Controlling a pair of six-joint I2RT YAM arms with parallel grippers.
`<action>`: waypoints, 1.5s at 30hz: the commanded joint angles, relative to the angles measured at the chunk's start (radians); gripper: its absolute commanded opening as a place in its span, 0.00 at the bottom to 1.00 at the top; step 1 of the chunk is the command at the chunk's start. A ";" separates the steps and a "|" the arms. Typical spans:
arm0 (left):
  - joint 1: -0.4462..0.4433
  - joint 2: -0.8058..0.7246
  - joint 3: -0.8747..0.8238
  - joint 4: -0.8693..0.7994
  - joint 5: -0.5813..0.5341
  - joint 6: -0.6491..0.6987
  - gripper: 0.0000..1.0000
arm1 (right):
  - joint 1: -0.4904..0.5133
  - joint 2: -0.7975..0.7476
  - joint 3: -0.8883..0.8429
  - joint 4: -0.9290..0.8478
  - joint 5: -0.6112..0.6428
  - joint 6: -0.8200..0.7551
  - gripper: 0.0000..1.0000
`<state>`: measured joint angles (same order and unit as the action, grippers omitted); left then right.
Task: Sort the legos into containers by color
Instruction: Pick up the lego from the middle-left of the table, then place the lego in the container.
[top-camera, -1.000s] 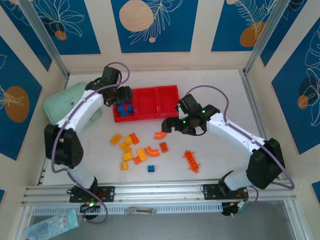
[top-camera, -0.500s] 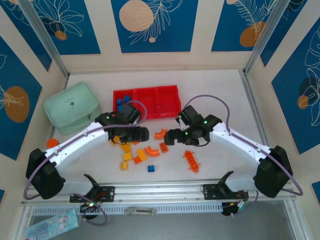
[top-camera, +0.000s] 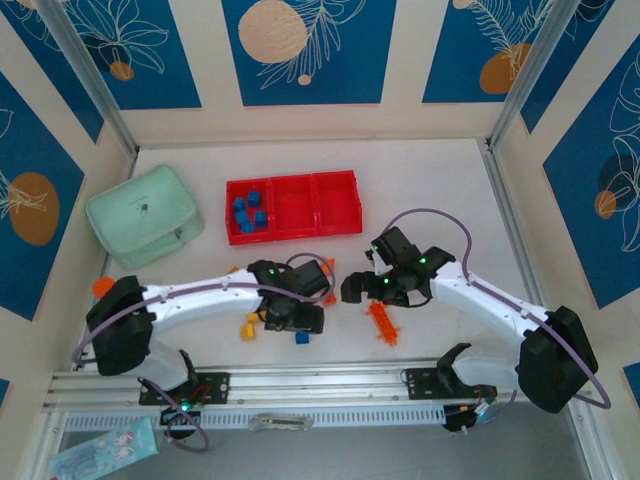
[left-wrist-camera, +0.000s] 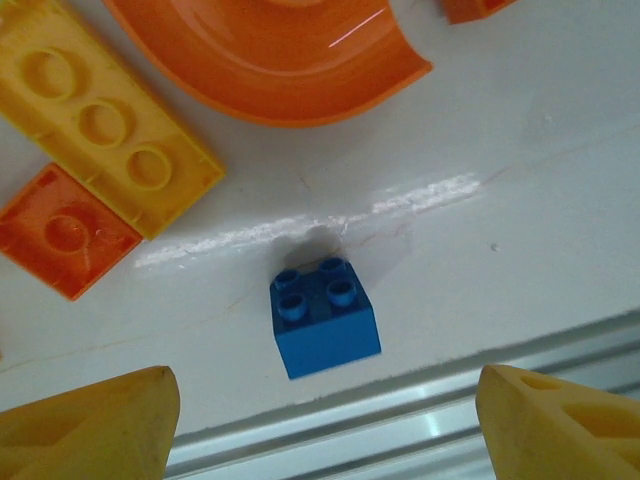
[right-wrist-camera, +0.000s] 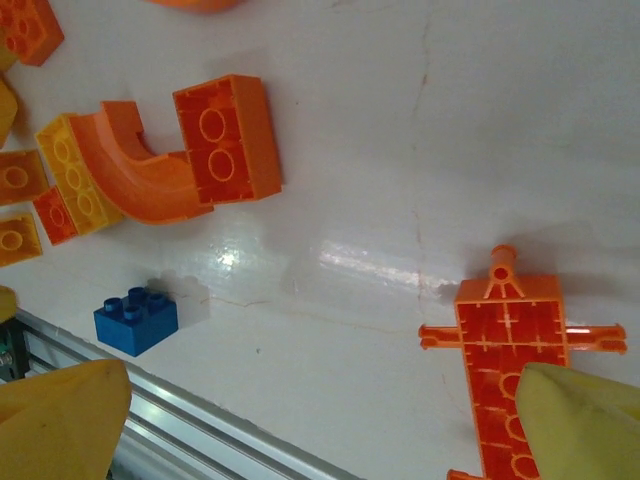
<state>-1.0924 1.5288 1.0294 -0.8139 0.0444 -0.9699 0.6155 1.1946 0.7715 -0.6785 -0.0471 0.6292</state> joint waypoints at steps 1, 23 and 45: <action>-0.021 0.056 0.011 0.002 -0.010 -0.029 0.78 | -0.025 -0.039 -0.016 0.017 -0.040 0.009 0.99; -0.040 0.158 -0.007 0.044 -0.015 -0.053 0.42 | -0.093 -0.039 -0.040 0.056 -0.100 0.003 0.99; 0.428 -0.166 0.190 -0.169 -0.236 0.287 0.31 | 0.051 0.034 0.142 0.071 -0.046 0.046 0.99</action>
<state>-0.7383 1.3705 1.1793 -0.9474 -0.1383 -0.8032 0.6430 1.2034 0.8711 -0.6132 -0.1043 0.6559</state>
